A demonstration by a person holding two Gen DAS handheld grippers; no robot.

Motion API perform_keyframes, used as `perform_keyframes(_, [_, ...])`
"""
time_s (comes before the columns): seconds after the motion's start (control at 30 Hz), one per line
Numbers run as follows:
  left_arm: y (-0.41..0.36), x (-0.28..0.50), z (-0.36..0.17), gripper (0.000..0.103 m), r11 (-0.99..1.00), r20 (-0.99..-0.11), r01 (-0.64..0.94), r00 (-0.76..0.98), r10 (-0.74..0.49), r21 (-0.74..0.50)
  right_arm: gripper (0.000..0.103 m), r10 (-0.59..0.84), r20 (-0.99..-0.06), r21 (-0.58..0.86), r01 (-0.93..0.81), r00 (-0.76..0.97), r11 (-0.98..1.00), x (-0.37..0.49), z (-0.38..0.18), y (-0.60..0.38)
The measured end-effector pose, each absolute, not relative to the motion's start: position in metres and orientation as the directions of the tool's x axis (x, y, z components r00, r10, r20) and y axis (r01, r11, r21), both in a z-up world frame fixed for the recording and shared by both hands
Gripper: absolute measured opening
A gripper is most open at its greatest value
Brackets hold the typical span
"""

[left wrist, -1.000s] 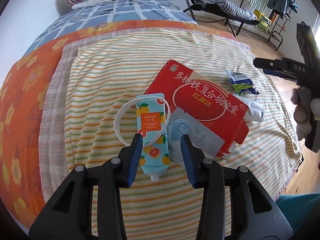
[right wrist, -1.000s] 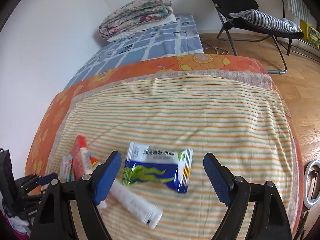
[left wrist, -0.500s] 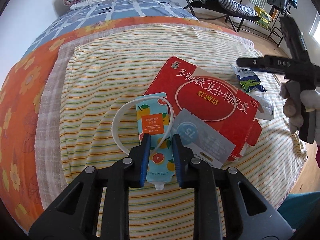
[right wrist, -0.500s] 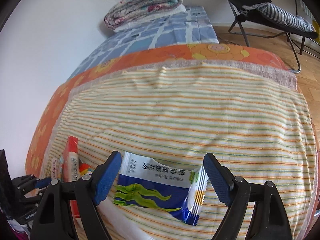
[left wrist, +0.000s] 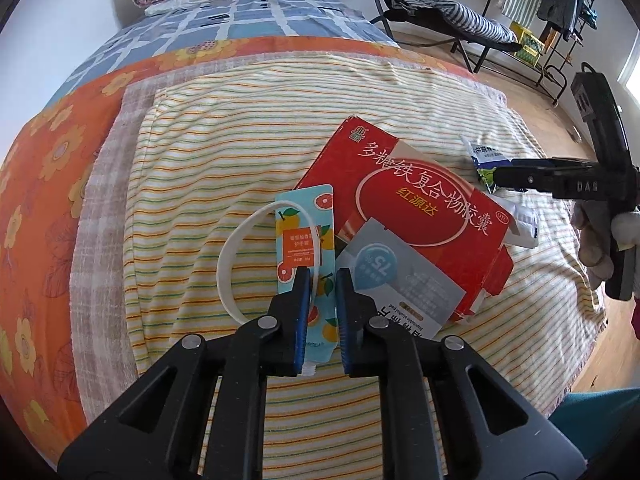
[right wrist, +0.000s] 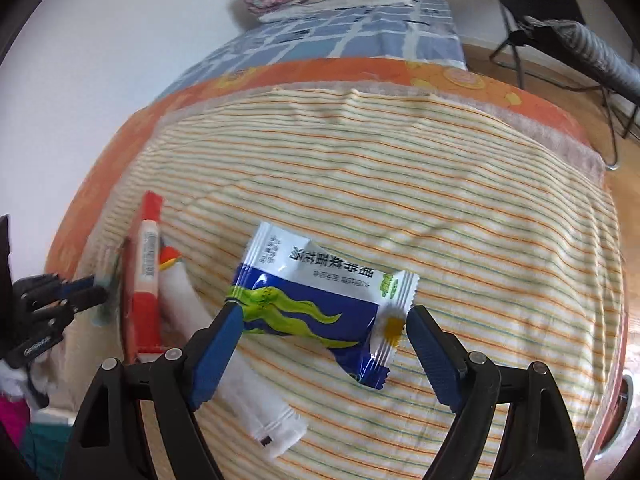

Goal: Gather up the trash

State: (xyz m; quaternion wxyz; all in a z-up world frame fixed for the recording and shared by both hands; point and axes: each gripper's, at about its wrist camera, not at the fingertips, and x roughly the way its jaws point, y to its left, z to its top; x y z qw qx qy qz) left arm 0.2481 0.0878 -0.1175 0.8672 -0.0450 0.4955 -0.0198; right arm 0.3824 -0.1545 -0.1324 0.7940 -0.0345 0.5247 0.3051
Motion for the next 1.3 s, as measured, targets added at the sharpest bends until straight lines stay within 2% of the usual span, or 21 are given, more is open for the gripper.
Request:
perform_keyframes(0.13, [0.088,0.247,-0.118,0.011,0.995,-0.858,-0.010,0.508,-0.078,-0.096,0.100,0.476,-0.852,0.367,-0.400,0.219,0.840,0.392,-0.139,-0.151])
perform_keyframes(0.3, [0.088,0.247,-0.118,0.011,0.995,-0.856,-0.010,0.510,-0.081,-0.100,0.102,0.369,-0.894,0.236,-0.431,0.255,0.871,0.394,-0.142,-0.132])
perform_keyframes(0.43, [0.088,0.247,-0.118,0.011,0.995,-0.856,-0.008,0.510,-0.082,-0.101,0.103,0.326,-0.899,0.191,-0.409,0.293,0.893,0.395,-0.148,-0.125])
perform_keyframes(0.5, [0.088,0.247,-0.118,0.010,0.994,-0.855,-0.010,0.512,-0.085,-0.105,0.099,0.311,-0.901,0.173,-0.405,0.304,0.898,0.395,-0.147,-0.124])
perform_keyframes(0.6, [0.090,0.245,-0.115,0.008,0.994,-0.852,-0.013,0.516,-0.089,-0.112,0.088,0.302,-0.898,0.158,-0.407,0.320,0.900,0.396,-0.145,-0.127])
perform_keyframes(0.73, [0.095,0.242,-0.111,0.006,0.992,-0.847,-0.023,0.523,-0.091,-0.121,0.081,0.361,-0.876,0.230,-0.381,0.321,0.896,0.396,-0.137,-0.145])
perform_keyframes(1.07, [0.097,0.236,-0.109,0.005,0.981,-0.847,-0.005,0.506,-0.165,-0.195,0.080,0.396,-0.840,0.245,-0.392,0.371,0.887,0.384,-0.112,-0.159])
perform_keyframes(1.3, [0.088,0.233,-0.107,0.005,0.995,-0.840,0.000,0.536,-0.085,-0.100,0.080,0.383,-0.849,0.217,-0.421,0.365,0.881,0.375,-0.111,-0.157])
